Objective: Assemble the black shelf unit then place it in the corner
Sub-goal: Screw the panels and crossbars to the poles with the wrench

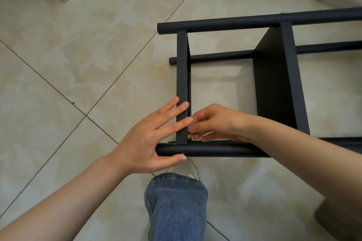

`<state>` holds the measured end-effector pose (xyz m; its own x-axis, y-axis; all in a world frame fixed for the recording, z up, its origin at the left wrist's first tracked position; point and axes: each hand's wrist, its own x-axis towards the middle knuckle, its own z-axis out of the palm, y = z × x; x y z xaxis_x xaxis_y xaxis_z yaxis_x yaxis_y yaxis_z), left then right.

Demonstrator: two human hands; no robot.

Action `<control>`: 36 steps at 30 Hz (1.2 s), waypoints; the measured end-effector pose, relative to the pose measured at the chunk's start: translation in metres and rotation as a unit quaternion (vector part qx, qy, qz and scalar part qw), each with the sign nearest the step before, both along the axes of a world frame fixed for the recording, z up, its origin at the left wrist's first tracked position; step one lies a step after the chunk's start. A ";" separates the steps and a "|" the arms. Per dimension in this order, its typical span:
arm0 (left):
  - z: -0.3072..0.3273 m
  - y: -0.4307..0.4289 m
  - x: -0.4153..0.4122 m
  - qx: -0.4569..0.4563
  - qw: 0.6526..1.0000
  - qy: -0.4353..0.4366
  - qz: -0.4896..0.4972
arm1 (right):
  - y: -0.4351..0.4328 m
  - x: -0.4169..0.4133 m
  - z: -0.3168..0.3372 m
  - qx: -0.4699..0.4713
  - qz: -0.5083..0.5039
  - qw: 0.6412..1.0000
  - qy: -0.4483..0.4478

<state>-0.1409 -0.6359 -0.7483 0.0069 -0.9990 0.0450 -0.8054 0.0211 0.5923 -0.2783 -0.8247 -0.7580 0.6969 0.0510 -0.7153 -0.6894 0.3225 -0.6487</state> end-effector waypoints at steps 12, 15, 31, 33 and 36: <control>0.000 0.000 -0.003 -0.003 1.000 0.015 0.007 | 0.005 0.007 -0.010 -0.042 0.065 0.997 0.010; 0.000 0.000 -0.003 -0.004 1.000 0.019 0.008 | 0.006 0.007 -0.011 -0.040 0.071 0.997 0.011; -0.001 0.000 -0.005 -0.010 0.999 0.027 0.015 | 0.002 0.010 -0.018 0.048 0.073 0.995 0.055; -0.001 0.000 -0.006 -0.012 0.999 0.027 0.015 | 0.002 0.012 -0.017 0.055 0.097 0.992 0.064; -0.002 0.000 -0.006 -0.012 0.999 0.029 0.014 | 0.003 0.015 -0.016 0.062 0.121 0.988 0.070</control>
